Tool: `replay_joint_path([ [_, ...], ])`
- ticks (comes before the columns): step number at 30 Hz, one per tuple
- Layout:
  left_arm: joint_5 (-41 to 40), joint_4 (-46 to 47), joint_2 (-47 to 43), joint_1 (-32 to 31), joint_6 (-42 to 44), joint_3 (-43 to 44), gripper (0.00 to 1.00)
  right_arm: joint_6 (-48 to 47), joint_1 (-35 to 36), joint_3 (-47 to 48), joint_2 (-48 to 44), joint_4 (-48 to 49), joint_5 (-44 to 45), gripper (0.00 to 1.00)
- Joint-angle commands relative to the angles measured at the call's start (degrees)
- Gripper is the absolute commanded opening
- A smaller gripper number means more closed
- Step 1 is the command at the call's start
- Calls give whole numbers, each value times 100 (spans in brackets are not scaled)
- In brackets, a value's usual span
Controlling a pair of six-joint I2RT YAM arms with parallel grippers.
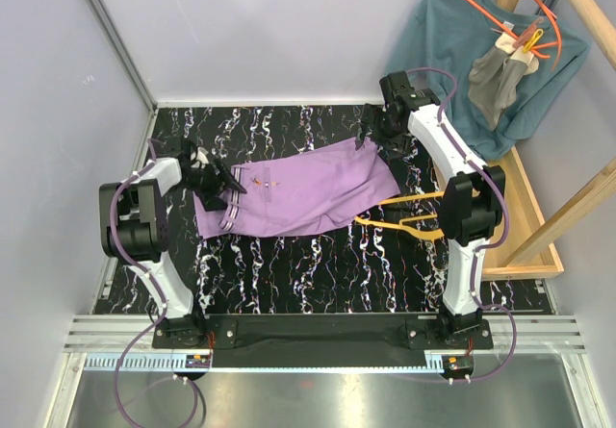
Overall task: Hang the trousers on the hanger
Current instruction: Fold the trousers at the center of the board.
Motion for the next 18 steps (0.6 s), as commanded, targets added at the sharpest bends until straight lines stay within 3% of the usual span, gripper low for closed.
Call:
replay_joint_path([
  [1,359,559,-94,-41,-244,168,67,-69,-30,261,37,-40,33,100],
  [2,360,622,-156,-59,-305,203,58,-78,-30,270,46,-40,59,100],
  [3,299,649,-226,-77,-358,238,38,-86,-30,270,29,-40,59,100],
  [5,167,492,-419,-234,-324,518,15,-86,-38,296,29,-40,94,100],
  [7,61,325,-638,-479,-279,730,0,-78,-56,322,37,-57,103,100],
  [11,-106,253,-1095,-771,-376,977,0,-78,-100,419,64,-92,138,100],
  [18,-641,227,-1975,-692,-254,1012,0,-60,-144,446,81,-119,103,100],
])
